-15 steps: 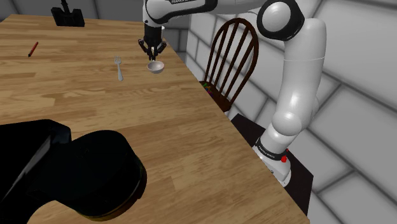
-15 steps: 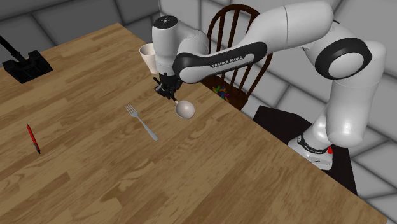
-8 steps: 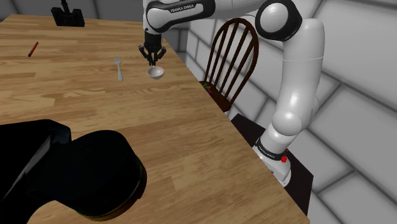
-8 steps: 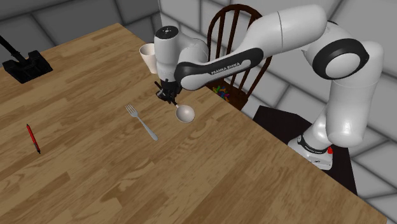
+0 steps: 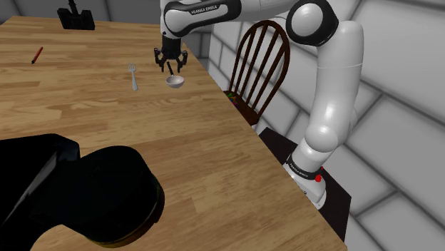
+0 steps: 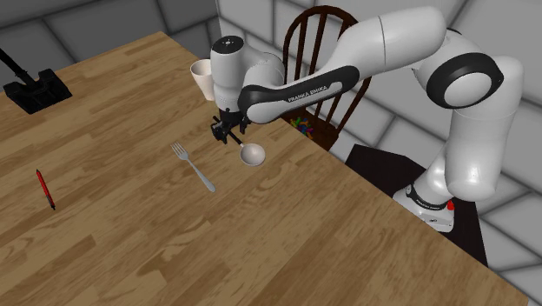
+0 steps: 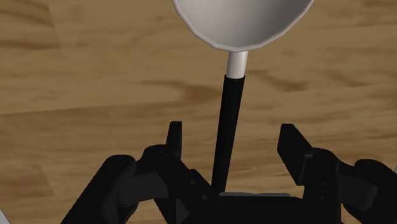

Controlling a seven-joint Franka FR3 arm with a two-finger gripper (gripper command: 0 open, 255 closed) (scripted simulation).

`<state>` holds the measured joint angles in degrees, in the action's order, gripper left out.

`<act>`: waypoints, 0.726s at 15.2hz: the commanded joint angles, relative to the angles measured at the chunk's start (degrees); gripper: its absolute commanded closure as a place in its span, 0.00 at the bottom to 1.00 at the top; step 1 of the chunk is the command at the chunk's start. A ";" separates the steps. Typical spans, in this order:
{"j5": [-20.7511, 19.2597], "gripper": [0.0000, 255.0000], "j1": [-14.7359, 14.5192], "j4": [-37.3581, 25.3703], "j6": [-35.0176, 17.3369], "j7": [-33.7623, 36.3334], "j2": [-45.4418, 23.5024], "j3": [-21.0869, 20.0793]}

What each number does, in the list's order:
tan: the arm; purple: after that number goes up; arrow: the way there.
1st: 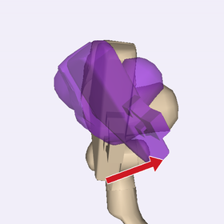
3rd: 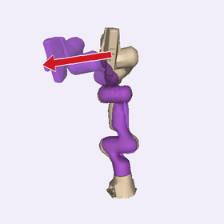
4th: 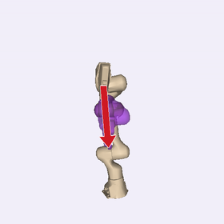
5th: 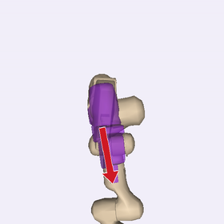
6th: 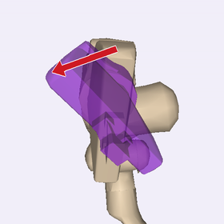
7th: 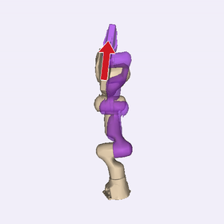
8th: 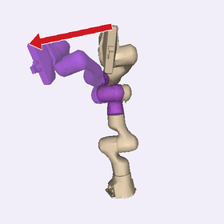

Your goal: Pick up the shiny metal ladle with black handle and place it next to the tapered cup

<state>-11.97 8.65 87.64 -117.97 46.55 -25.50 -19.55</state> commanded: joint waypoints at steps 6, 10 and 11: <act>0.61 0.00 0.07 -1.73 3.07 -0.39 1.42 -0.31; 1.08 0.00 0.05 -3.62 5.94 -0.71 2.47 -0.54; 1.08 0.00 0.05 -3.63 5.95 -0.71 2.46 -0.53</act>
<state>-10.95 8.68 83.98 -112.18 45.86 -23.19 -20.07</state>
